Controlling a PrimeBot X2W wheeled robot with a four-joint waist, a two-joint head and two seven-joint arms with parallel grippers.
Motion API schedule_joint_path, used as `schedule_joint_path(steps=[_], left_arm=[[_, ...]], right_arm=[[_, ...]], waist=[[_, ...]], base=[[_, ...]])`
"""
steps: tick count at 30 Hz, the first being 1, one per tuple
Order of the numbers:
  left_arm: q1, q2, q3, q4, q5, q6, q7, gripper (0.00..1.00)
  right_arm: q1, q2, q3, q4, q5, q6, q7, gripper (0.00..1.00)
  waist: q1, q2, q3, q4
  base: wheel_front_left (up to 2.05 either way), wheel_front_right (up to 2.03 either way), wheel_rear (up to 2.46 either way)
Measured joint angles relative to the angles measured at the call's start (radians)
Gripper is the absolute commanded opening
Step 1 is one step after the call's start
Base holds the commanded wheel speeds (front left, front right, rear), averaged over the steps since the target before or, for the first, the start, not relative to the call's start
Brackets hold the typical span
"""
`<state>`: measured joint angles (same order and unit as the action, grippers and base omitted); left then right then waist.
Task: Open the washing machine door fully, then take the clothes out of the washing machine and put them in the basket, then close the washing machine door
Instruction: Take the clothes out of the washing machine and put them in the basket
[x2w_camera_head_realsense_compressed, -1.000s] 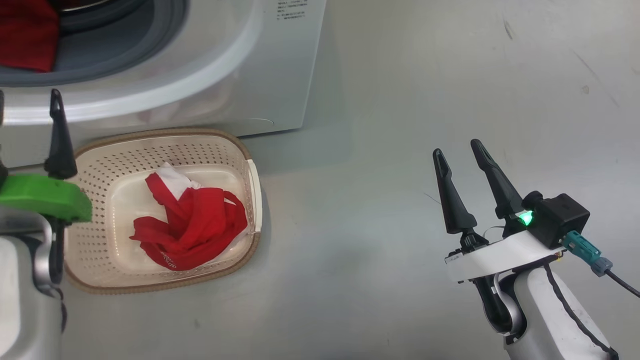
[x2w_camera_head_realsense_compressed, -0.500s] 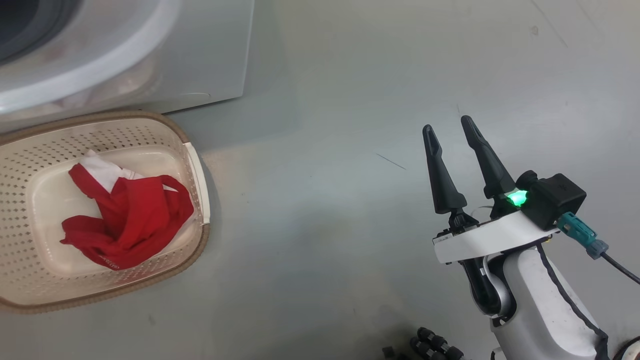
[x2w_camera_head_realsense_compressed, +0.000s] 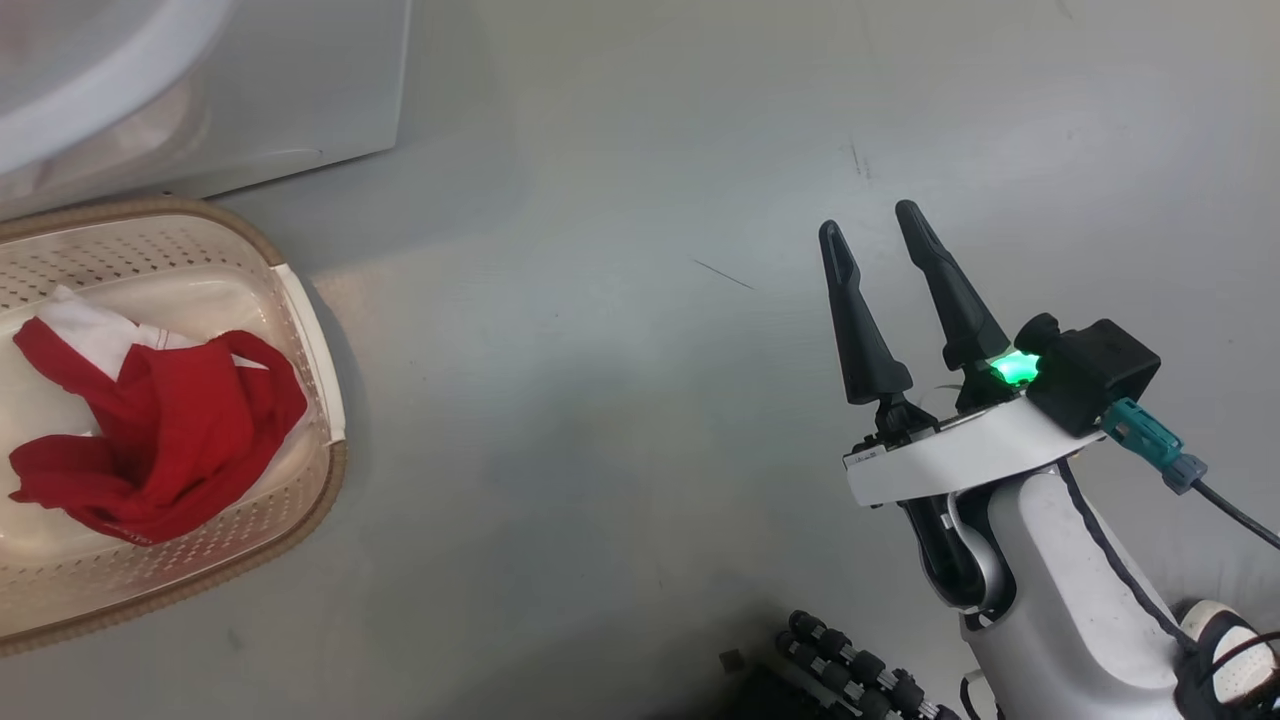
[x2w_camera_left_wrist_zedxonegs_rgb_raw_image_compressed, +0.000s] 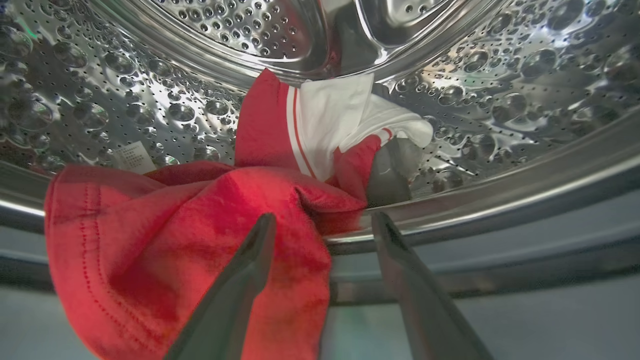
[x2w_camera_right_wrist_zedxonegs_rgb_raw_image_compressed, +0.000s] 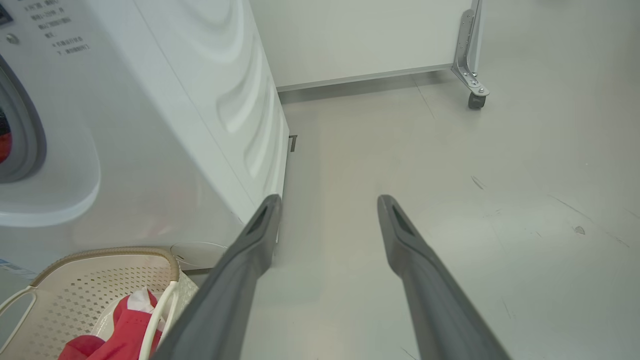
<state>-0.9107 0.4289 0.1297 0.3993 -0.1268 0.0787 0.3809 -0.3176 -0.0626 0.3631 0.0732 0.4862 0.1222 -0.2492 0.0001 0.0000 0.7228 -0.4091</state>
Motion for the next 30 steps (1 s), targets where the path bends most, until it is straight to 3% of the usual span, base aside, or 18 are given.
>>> schedule_joint_path(steps=[6,24,25,26,27,30], left_arm=[[-0.05,0.061,0.001,0.052,0.043,0.008,0.033,1.0],[-0.157,0.098,-0.044,0.163,0.121,0.015,0.059,1.0],[-0.163,0.1,-0.045,0.168,0.121,0.015,0.059,0.82],[-0.168,0.1,-0.045,0.173,0.121,0.015,0.059,0.14],[-0.172,0.1,-0.046,0.178,0.121,0.015,0.059,0.0],[-0.176,0.1,-0.057,0.197,0.121,0.015,0.058,0.0]], right_arm=[[-0.013,0.003,0.004,0.0,0.007,0.0,0.0,1.0],[-0.024,0.013,0.009,0.004,0.014,0.0,0.0,1.0],[-0.024,0.014,0.009,0.004,0.014,0.0,0.0,1.0],[-0.024,0.014,0.009,0.004,0.014,0.0,0.0,1.0],[-0.024,0.014,0.009,0.004,0.014,0.0,0.0,1.0],[-0.025,0.014,0.009,0.005,0.014,0.0,0.0,1.0]], waist=[[0.0,0.0,0.022,-0.03],[0.0,0.0,0.05,-0.063],[0.0,0.0,0.051,-0.064],[0.0,0.0,0.052,-0.065],[0.0,0.0,0.053,-0.066],[0.0,0.0,0.054,-0.067]], base=[[0.0,0.0,0.0],[0.0,0.0,0.0],[0.0,0.0,0.0],[0.0,0.0,0.0],[0.0,0.0,0.0],[0.0,0.0,0.0]])
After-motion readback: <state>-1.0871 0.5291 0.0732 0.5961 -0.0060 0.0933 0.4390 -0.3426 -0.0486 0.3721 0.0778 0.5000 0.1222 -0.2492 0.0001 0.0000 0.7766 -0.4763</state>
